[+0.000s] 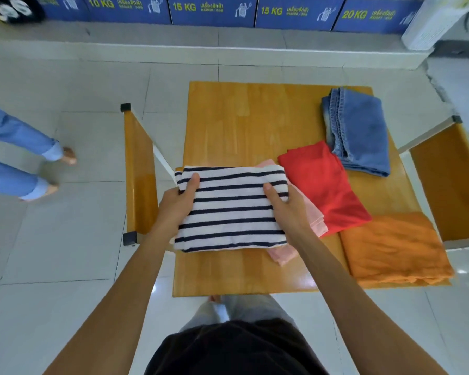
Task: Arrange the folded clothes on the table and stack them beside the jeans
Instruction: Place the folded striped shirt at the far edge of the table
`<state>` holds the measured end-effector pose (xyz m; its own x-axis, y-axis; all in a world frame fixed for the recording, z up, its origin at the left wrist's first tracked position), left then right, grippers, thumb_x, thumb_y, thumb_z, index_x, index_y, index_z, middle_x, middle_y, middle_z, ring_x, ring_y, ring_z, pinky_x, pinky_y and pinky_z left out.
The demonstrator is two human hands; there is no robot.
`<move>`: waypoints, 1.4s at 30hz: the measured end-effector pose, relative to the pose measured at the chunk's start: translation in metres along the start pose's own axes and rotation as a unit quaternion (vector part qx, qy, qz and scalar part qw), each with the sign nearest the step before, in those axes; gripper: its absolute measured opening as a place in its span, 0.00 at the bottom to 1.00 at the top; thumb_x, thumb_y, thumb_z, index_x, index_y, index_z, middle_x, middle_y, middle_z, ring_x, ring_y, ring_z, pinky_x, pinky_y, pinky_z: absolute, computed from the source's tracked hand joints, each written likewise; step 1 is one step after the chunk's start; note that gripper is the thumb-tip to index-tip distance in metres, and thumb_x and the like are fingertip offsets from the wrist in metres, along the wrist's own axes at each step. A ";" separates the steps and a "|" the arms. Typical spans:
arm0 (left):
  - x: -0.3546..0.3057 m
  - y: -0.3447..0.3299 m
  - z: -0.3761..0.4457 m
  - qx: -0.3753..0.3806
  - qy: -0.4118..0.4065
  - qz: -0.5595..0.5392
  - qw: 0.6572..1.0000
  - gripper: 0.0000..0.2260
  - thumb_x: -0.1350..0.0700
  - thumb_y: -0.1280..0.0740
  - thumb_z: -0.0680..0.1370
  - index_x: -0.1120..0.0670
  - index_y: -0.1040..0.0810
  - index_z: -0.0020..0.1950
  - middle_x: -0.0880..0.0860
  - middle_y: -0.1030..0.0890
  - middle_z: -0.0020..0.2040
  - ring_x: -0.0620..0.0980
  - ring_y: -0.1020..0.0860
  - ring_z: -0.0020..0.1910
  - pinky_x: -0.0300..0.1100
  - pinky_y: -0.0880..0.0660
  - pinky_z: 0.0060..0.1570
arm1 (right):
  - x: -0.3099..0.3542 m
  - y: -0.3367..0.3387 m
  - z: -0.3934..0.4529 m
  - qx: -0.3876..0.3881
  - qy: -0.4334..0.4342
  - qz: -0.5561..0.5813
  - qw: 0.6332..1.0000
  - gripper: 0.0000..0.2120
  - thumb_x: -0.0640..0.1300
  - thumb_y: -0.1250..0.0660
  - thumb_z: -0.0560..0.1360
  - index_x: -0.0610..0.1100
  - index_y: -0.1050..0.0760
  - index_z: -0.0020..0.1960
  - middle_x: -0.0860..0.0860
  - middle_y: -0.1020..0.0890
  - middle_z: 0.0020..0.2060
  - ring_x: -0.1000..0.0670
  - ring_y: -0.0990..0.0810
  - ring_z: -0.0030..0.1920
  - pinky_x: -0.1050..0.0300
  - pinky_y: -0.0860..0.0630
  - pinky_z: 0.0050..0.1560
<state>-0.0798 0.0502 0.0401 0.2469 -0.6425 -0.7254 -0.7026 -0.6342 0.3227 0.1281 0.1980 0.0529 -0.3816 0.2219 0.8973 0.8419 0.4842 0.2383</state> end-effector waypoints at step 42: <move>-0.198 -0.040 0.334 -0.229 -0.082 0.084 0.966 0.27 0.44 0.40 0.81 0.57 0.35 0.76 0.60 0.29 0.71 0.59 0.28 0.68 0.54 0.29 0.67 | 0.094 -0.067 0.398 -0.037 -0.001 -0.108 0.993 0.16 0.50 0.35 0.80 0.44 0.26 0.64 0.51 0.18 0.54 0.52 0.19 0.50 0.62 0.24 0.40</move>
<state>-0.3235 0.3469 -0.0322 0.0192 -0.7001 -0.7138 -0.3444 -0.6748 0.6527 -0.1162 0.5239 -0.0263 -0.5571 0.1220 0.8214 0.7658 0.4580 0.4514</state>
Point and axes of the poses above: each hand's wrist, its own z-axis towards the middle knuckle, its own y-axis out of the back of the hand, x = y × z, the point moved 3 cm from there along z, towards the middle knuckle
